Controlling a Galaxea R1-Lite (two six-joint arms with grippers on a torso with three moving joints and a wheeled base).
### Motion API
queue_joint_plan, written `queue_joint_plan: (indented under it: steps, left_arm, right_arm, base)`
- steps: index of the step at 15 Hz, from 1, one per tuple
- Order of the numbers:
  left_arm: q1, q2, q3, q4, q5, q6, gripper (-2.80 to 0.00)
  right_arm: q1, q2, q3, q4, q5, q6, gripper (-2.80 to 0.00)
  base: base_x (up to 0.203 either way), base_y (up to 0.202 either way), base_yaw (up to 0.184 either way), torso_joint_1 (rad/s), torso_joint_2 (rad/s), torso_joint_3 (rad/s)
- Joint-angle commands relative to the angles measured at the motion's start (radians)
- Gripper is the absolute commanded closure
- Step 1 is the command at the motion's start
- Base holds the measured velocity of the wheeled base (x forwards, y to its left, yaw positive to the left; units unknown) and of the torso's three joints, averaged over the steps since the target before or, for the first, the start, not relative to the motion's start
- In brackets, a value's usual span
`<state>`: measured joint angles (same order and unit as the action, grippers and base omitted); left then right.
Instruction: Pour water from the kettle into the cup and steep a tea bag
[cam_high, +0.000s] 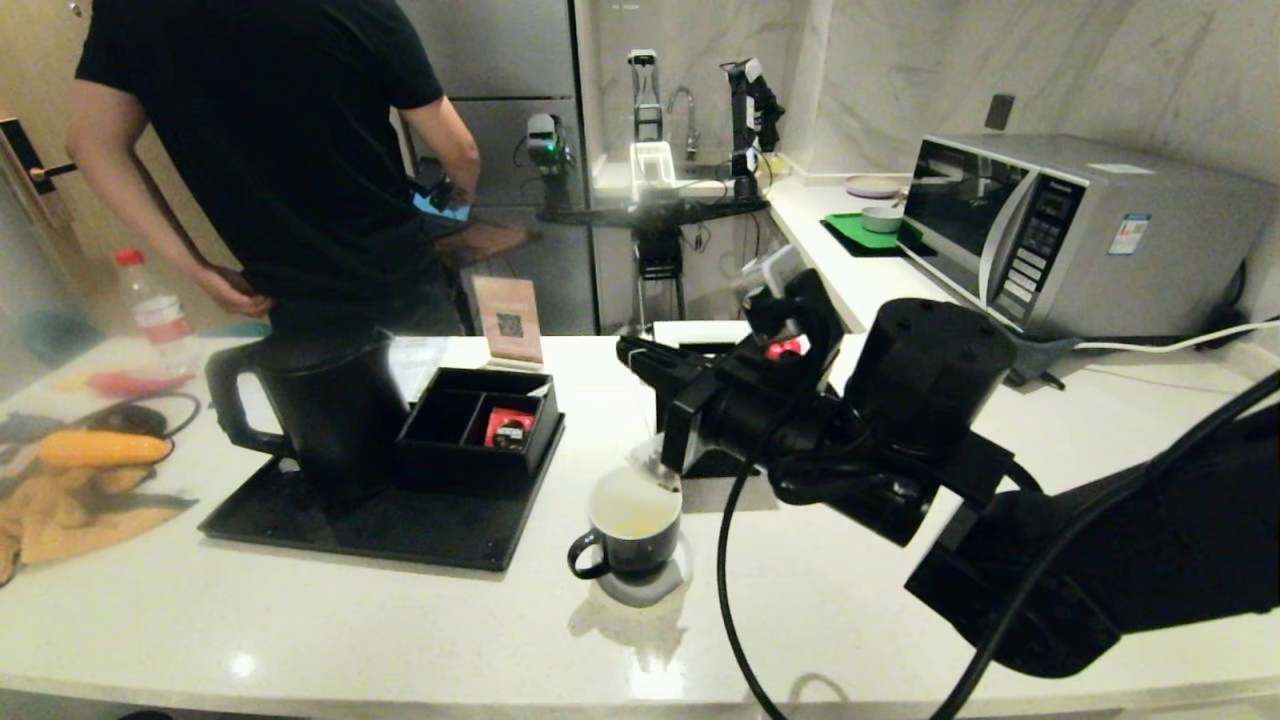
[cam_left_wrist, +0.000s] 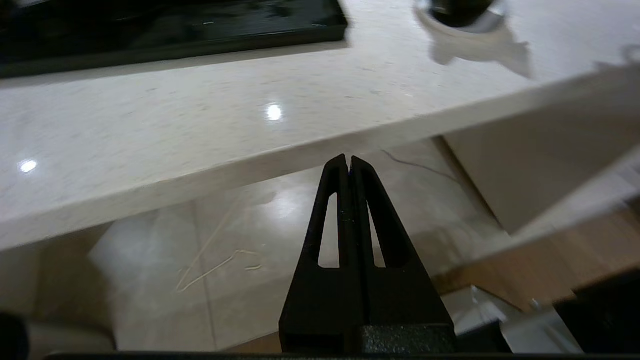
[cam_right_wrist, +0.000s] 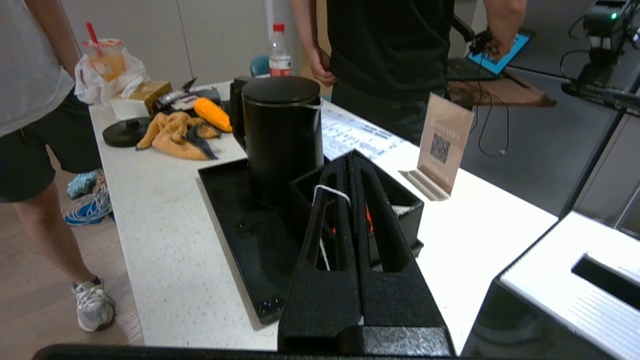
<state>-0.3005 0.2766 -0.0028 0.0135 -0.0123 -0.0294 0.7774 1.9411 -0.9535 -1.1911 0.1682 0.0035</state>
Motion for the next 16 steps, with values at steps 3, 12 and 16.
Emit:
queue_joint_plan:
  steps: [3,12,16]
  left_arm:
    - [0.156,0.009,0.001,-0.009,0.0,-0.001,0.0]
    - [0.3,-0.082,0.001,-0.009,0.002,-0.001,0.0]
    - [0.299,-0.275,0.001,-0.008,0.003,-0.002,0.0]
  right_arm:
    - [0.0,0.009,0.007,-0.005,0.002,0.0,0.0]
    - [0.002,0.045,0.029,-0.007,0.002,0.0,0.0]
    - [0.002,0.069,0.029,-0.009,0.002,-0.001,0.0]
  base:
    - [0.0,0.0,0.0,0.0,0.0,0.0]
    - [0.0,0.0,0.0,0.0,0.0,0.0]
    - [0.0,0.0,0.0,0.0,0.0,0.0]
